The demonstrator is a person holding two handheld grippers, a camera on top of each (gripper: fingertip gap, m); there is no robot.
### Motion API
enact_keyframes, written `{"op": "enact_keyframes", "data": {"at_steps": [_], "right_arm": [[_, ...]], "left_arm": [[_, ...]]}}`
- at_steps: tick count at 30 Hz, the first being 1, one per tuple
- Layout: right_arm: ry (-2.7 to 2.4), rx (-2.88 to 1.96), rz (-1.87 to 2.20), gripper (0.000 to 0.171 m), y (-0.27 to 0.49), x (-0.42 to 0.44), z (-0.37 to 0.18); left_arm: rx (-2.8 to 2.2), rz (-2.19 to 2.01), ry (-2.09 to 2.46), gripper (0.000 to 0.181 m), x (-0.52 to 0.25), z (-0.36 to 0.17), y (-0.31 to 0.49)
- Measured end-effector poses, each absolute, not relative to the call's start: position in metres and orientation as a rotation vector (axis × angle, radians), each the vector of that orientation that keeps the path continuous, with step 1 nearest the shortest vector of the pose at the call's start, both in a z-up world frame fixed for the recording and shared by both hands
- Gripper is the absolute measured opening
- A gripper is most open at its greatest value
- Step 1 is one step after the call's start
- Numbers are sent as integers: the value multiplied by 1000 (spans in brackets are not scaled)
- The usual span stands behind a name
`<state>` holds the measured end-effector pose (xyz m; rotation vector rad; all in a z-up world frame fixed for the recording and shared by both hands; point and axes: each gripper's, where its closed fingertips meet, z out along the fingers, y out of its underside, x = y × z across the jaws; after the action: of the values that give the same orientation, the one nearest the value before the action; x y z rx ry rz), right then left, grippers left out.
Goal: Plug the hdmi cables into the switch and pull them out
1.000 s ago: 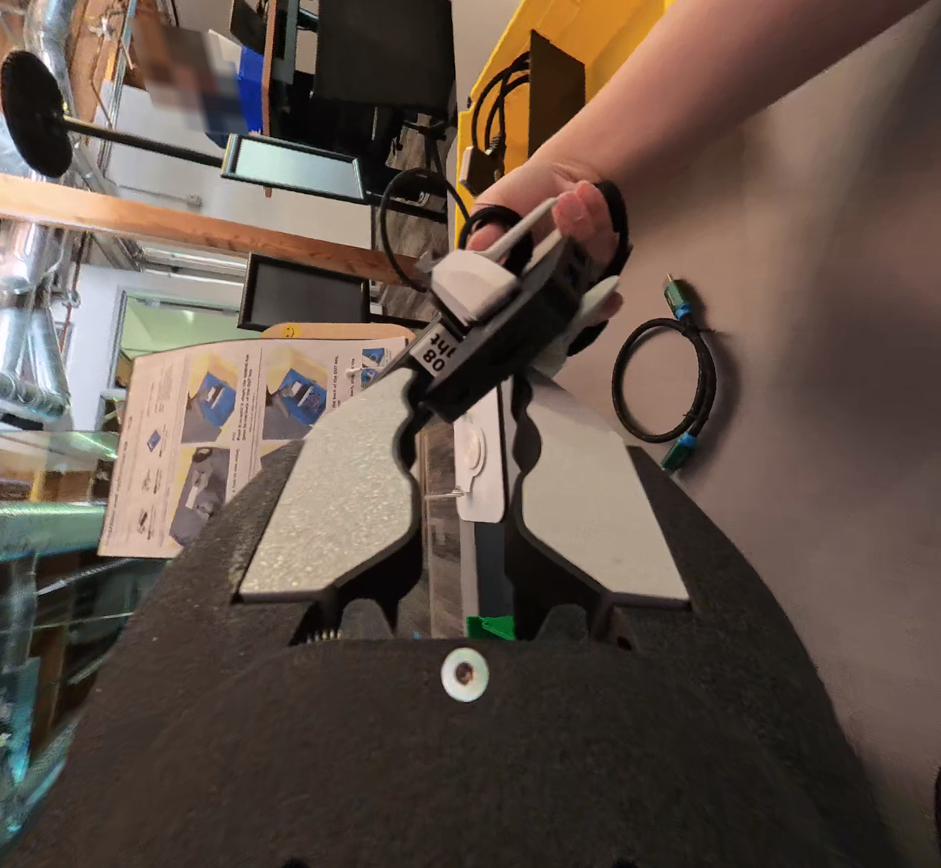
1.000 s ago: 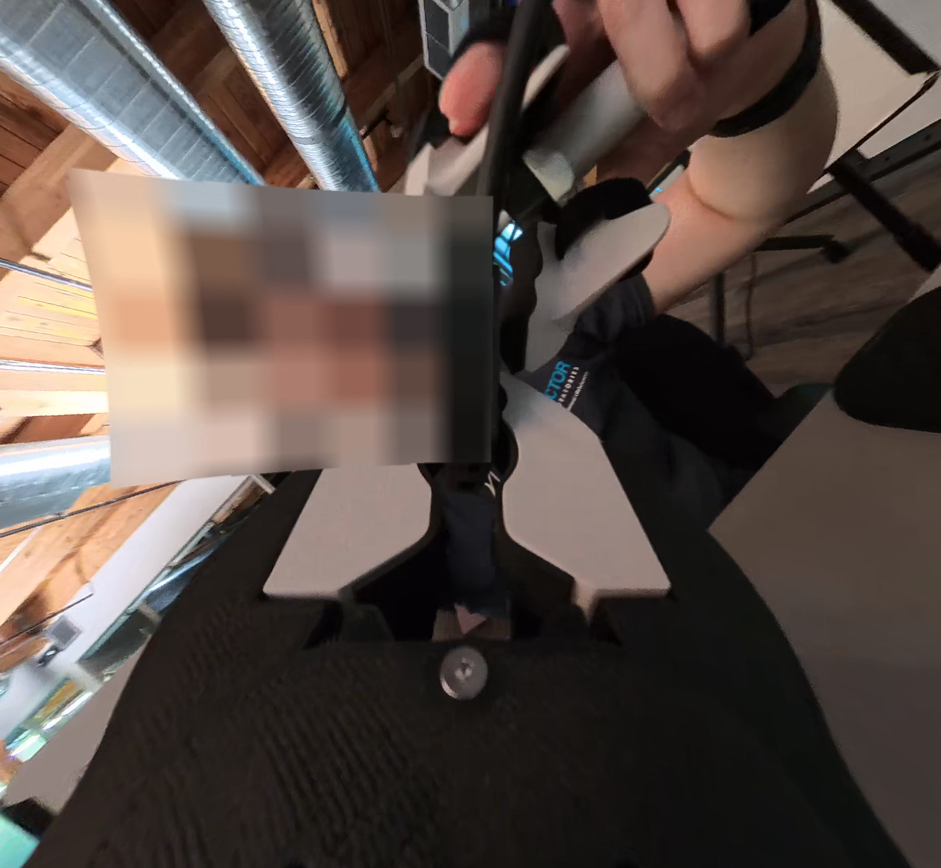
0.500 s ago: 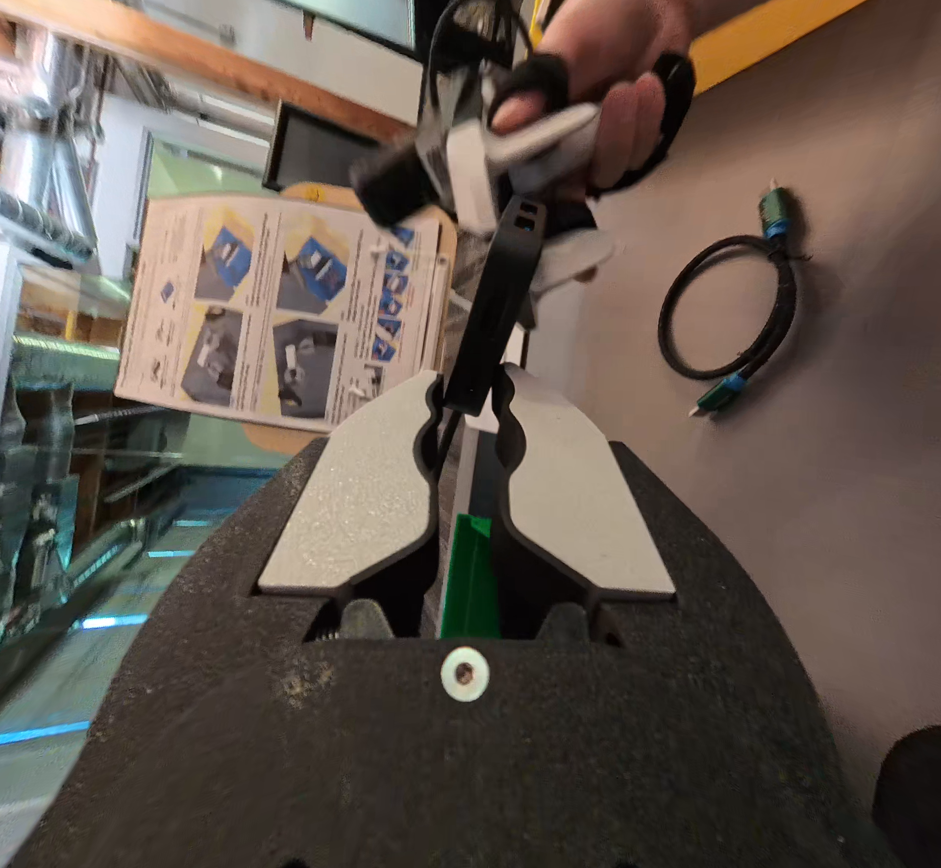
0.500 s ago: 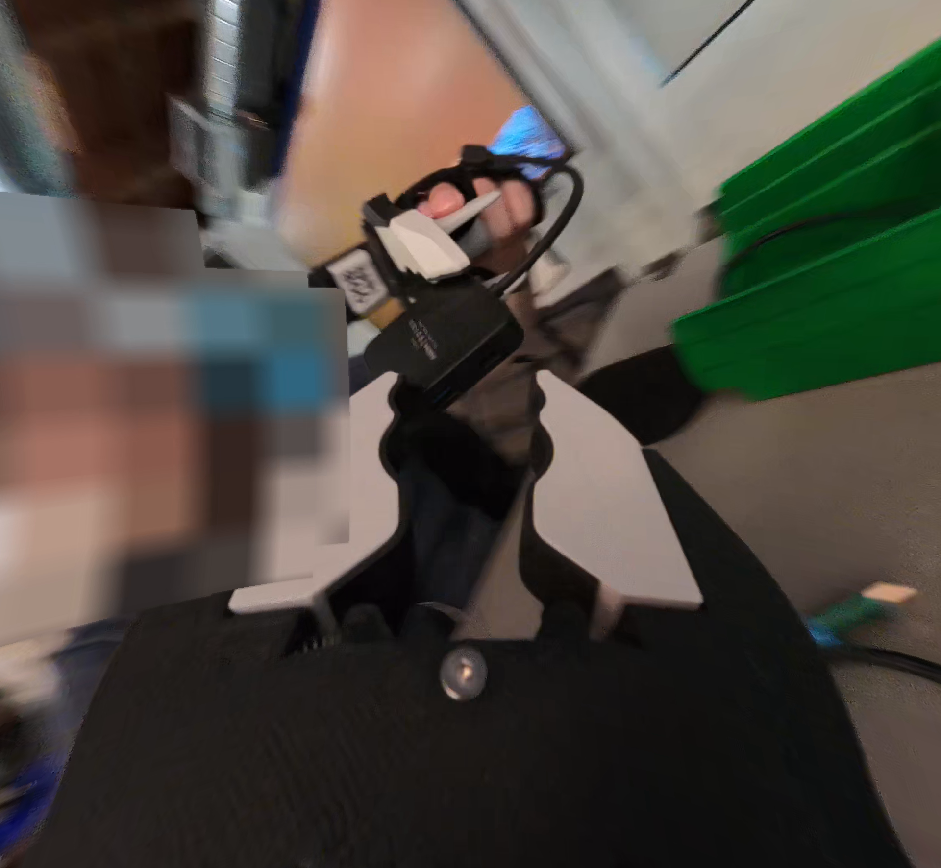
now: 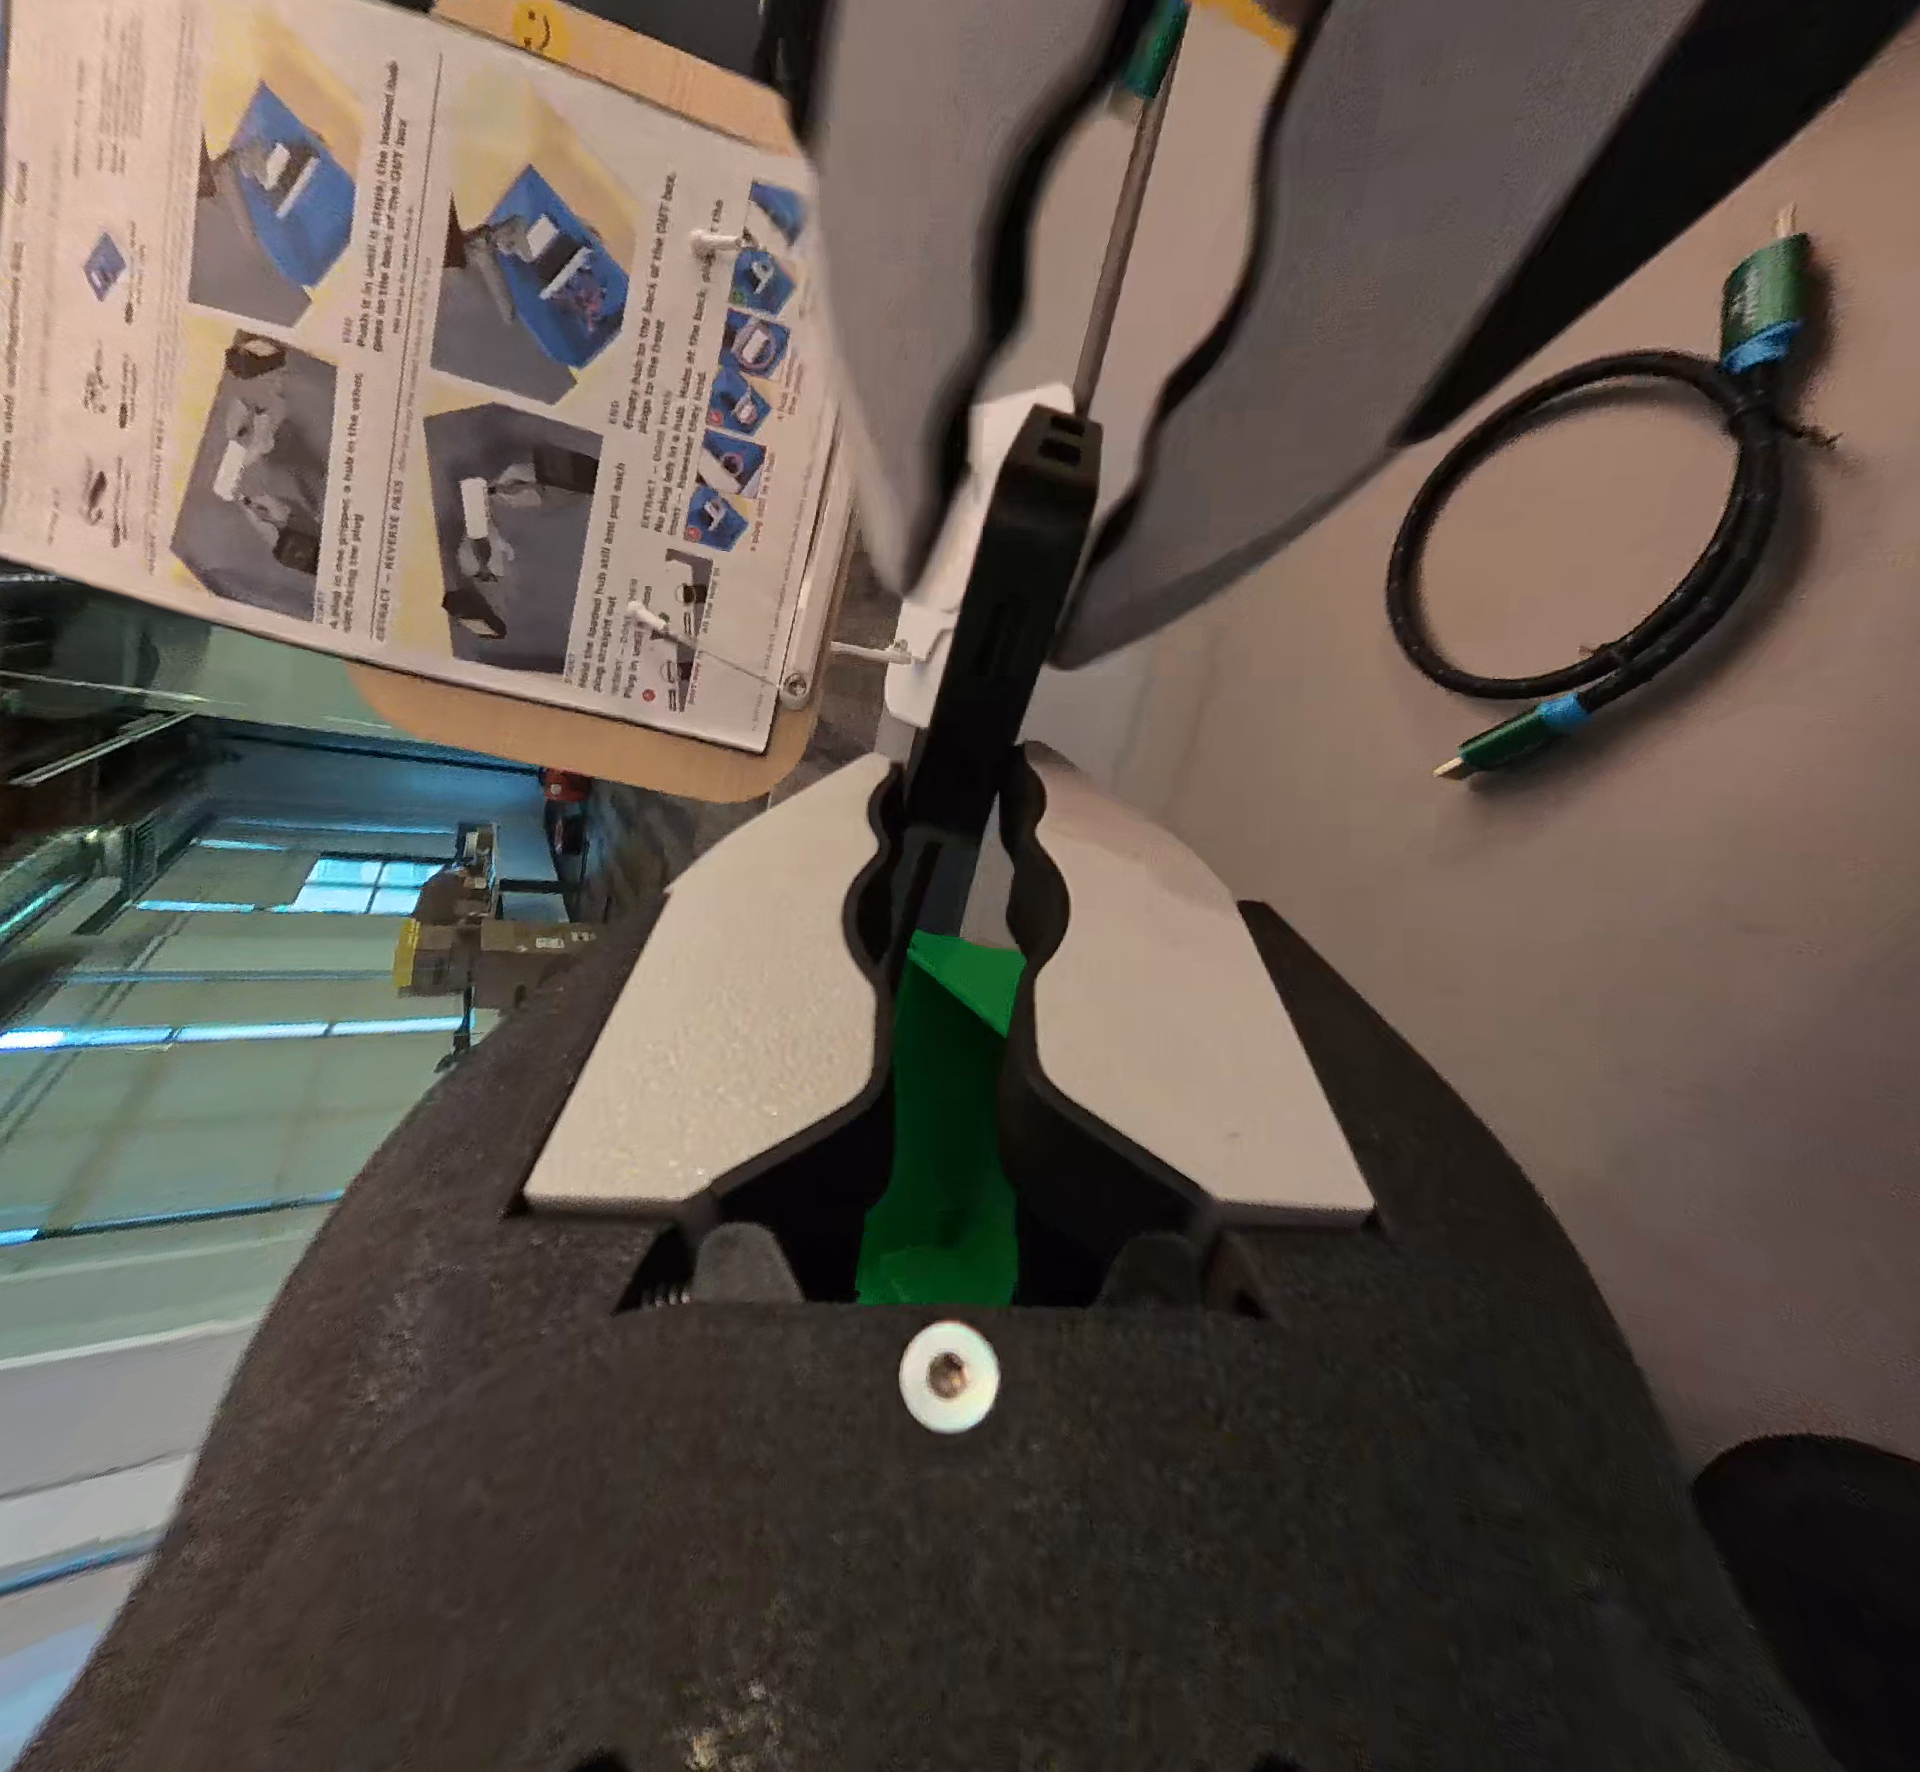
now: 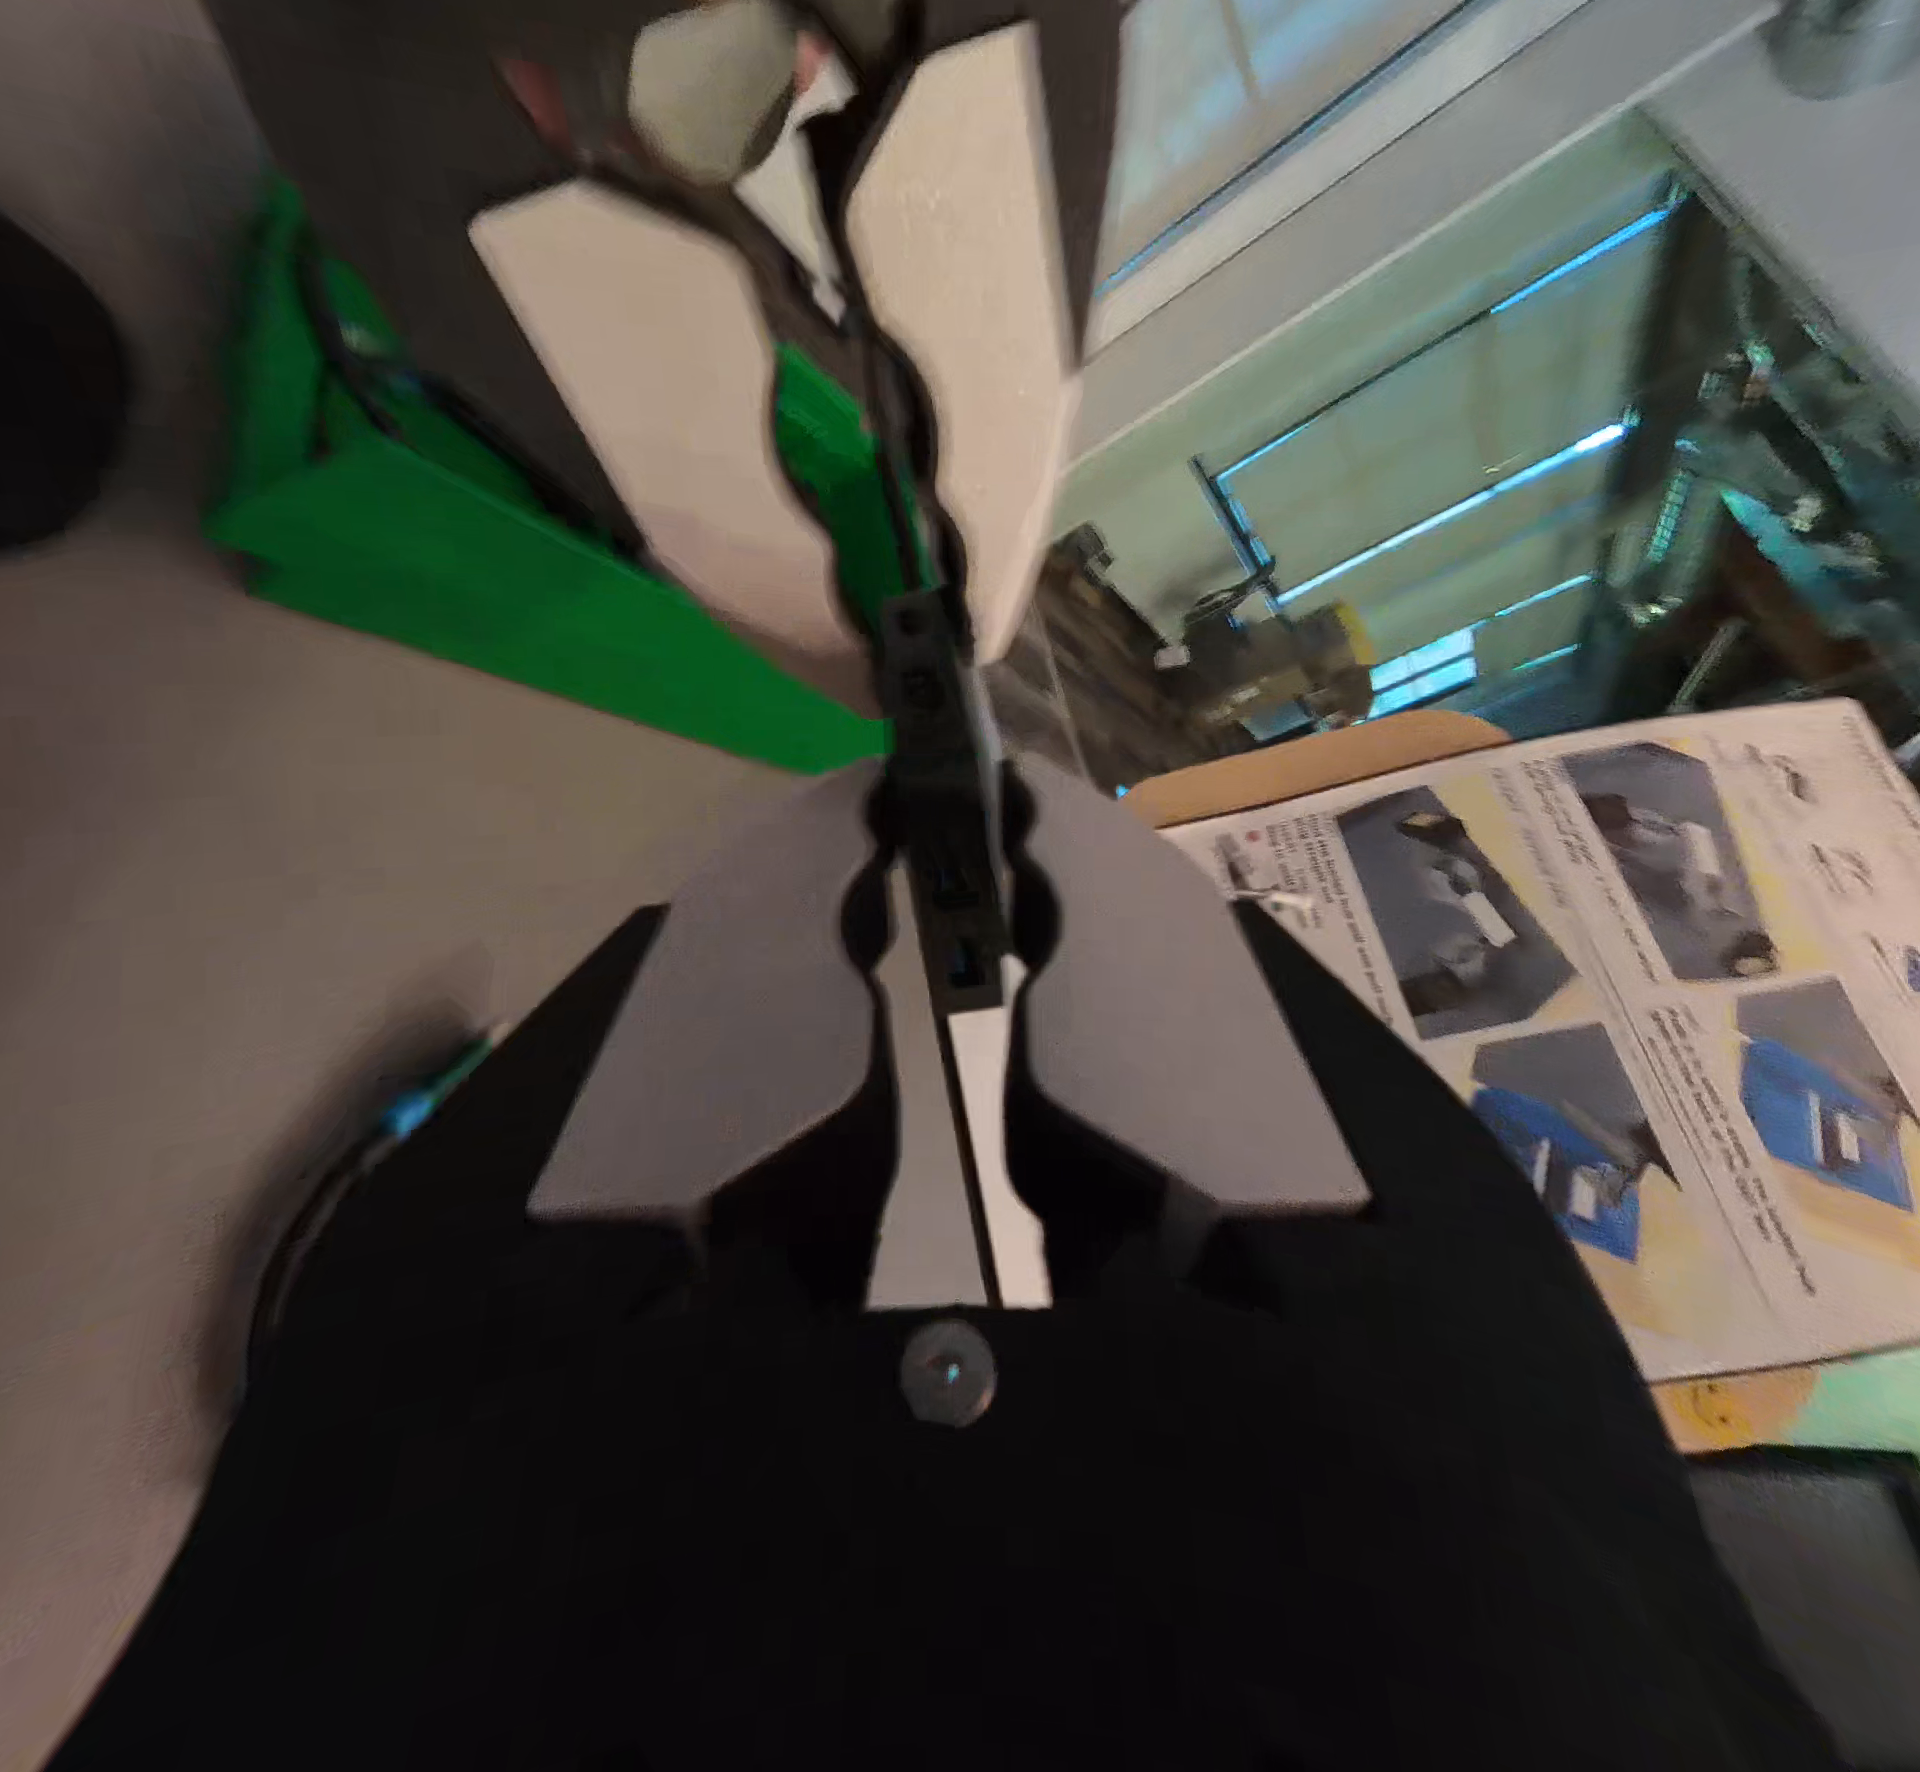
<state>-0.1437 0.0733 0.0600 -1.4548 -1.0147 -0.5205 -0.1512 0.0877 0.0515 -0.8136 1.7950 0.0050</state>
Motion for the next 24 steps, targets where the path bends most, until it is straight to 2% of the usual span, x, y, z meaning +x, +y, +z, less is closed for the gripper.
{"op": "enact_keyframes", "data": {"at_steps": [3,7,12,16,21,24], "right_arm": [[-1059,-1448,-532,13,71,-140,56],[-945,-1474,-460,13,71,-111,63],[-661,-1405,-103,13,60,-86,97],[-619,-1291,113,13,40,-89,122],[-757,-1106,236,14,3,-101,138],[-867,-958,298,13,-20,-112,142]], "left_arm": [[-849,-76,1791,19,-149,54,83],[-942,-423,1668,28,-153,78,68],[-976,-867,1625,29,-149,66,26],[-1021,-865,1614,35,-127,38,33],[-843,-885,1521,44,-117,63,30],[-764,-958,1532,56,-113,81,19]]}}
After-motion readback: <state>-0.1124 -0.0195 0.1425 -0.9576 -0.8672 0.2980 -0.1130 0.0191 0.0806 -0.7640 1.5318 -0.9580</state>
